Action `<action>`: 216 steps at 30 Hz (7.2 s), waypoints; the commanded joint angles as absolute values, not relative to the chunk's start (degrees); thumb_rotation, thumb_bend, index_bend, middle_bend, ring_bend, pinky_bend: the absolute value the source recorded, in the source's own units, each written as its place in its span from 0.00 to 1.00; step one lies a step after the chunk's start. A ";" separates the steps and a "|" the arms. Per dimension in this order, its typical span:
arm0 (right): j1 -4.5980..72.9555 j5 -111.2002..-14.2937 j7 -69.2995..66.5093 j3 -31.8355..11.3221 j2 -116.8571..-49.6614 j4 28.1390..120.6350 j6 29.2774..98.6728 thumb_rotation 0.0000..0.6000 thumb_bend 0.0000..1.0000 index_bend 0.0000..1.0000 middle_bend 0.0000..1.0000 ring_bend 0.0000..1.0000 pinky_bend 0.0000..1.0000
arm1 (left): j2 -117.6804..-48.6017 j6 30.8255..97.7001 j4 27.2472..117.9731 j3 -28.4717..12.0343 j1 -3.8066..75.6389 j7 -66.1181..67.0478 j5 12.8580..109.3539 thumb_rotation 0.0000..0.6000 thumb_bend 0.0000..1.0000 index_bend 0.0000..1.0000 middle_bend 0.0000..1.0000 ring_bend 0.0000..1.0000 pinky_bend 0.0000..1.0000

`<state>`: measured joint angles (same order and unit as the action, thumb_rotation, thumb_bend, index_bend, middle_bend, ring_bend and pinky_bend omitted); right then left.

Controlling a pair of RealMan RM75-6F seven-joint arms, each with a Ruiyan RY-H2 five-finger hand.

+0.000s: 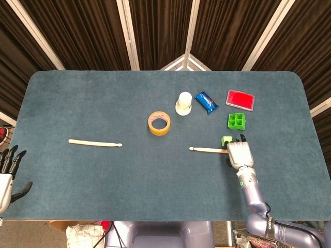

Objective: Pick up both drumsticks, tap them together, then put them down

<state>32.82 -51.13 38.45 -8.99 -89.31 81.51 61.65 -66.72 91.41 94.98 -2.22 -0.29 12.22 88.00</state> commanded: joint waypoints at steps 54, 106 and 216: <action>33.24 -54.68 38.69 -7.75 -94.56 73.97 63.16 1.00 0.34 0.52 0.51 0.39 0.11 | -66.89 90.45 95.12 -1.83 0.20 12.69 87.26 1.00 0.35 0.12 0.00 0.00 0.07; 32.84 -57.26 39.55 -7.49 -95.68 73.77 63.29 1.00 0.36 0.58 0.56 0.43 0.11 | -66.68 90.08 95.32 -1.74 0.37 12.55 86.82 1.00 0.35 0.12 0.00 0.00 0.07; 28.14 -85.17 -15.22 -15.72 -65.77 95.50 80.40 1.00 0.46 0.75 0.65 0.49 0.11 | -76.08 50.91 81.17 -9.46 31.44 29.39 57.08 1.00 0.37 0.38 0.29 0.02 0.08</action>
<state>28.17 -85.25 -15.29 -15.68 -65.83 95.44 80.47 -75.27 51.25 81.89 -9.56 30.78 28.69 57.77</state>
